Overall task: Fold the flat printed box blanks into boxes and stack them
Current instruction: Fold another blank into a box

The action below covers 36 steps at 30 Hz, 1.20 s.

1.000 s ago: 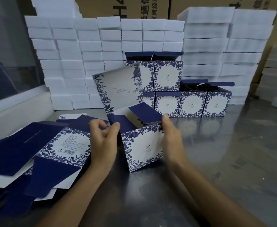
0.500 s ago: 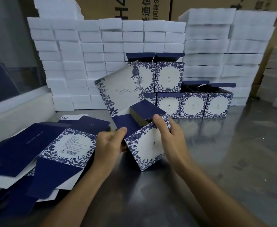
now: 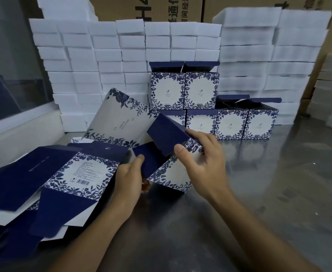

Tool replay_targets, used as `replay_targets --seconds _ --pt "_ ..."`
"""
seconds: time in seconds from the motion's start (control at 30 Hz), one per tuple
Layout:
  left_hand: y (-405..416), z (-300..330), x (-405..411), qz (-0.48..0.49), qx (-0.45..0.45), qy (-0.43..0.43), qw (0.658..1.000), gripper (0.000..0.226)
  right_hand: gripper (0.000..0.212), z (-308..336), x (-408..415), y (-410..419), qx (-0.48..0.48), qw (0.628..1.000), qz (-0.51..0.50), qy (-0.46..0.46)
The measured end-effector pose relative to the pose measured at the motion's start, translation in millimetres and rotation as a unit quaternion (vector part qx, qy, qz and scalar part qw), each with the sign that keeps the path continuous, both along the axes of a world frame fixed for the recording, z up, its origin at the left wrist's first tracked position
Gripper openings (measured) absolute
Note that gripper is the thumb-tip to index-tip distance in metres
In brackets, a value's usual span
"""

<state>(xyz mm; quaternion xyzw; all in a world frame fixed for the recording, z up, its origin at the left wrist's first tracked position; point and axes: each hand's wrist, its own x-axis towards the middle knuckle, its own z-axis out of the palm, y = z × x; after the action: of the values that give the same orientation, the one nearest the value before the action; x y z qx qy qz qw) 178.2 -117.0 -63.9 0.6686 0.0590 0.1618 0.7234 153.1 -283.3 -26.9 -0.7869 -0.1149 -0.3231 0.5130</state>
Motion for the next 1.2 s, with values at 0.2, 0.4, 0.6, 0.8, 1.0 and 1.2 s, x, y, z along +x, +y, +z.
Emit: replay_targets --seconds 0.2,0.4,0.6,0.8,1.0,1.2 --pt "7 5 1 0.018 0.007 0.003 1.000 0.015 0.058 0 0 1 0.001 1.000 0.027 -0.002" --pt "6 11 0 0.035 -0.068 0.026 0.997 0.044 0.046 0 4 -5 0.035 0.997 0.074 0.007" --pt "16 13 3 0.072 -0.105 0.013 0.992 0.049 0.032 3 10 -10 0.074 0.985 0.133 0.079" --pt "18 13 3 0.095 -0.097 -0.011 0.991 0.043 0.057 3 11 -11 0.063 0.982 0.152 0.095" --pt "15 10 2 0.117 -0.040 -0.044 0.991 0.035 0.049 0 11 -10 0.079 0.983 0.141 0.084" --pt "18 10 4 0.110 -0.033 -0.083 0.990 0.011 0.070 -3 14 -13 0.093 0.983 0.127 0.100"
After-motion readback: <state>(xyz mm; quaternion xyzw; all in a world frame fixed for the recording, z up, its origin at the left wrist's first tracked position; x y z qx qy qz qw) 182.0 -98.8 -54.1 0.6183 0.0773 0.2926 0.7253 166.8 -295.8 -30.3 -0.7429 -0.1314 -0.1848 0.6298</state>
